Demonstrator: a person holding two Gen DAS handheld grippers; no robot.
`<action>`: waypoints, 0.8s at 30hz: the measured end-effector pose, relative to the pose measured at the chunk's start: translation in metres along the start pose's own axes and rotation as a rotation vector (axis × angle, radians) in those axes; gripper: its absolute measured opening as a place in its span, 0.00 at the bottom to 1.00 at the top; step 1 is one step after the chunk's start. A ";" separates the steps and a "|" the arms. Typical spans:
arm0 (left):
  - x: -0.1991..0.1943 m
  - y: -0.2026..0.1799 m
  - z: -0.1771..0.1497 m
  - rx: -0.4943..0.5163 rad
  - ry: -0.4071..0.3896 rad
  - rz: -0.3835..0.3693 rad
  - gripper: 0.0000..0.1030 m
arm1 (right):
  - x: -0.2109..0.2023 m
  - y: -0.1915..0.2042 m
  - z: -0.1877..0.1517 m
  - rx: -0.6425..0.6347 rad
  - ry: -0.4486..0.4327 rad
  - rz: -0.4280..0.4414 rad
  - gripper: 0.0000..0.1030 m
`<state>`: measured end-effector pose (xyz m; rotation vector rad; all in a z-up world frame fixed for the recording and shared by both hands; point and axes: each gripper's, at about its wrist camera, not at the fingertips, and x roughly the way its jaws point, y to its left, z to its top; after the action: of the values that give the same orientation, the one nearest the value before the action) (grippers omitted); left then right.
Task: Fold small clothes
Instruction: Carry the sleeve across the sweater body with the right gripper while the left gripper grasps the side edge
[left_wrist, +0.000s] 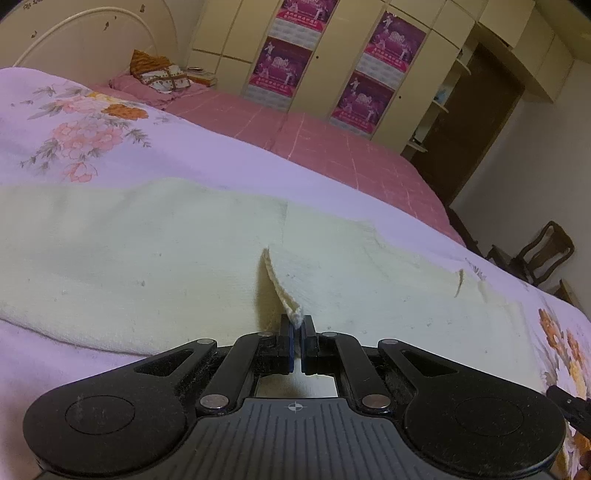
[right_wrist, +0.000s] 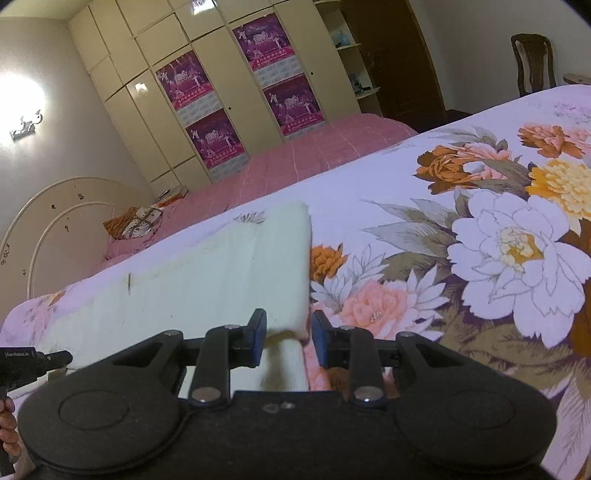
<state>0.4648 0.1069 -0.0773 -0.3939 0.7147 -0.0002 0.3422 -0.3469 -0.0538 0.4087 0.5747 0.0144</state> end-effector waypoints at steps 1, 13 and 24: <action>0.000 0.000 -0.001 0.002 0.002 0.001 0.03 | 0.003 -0.001 0.000 -0.002 0.006 -0.004 0.26; -0.006 -0.010 -0.012 0.042 -0.020 0.038 0.03 | 0.018 -0.001 -0.008 -0.043 0.052 -0.013 0.13; -0.004 0.000 -0.014 0.005 -0.011 0.018 0.03 | 0.015 0.000 -0.011 -0.050 0.051 -0.008 0.13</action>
<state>0.4531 0.1028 -0.0842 -0.3822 0.7074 0.0165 0.3495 -0.3408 -0.0699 0.3582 0.6254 0.0316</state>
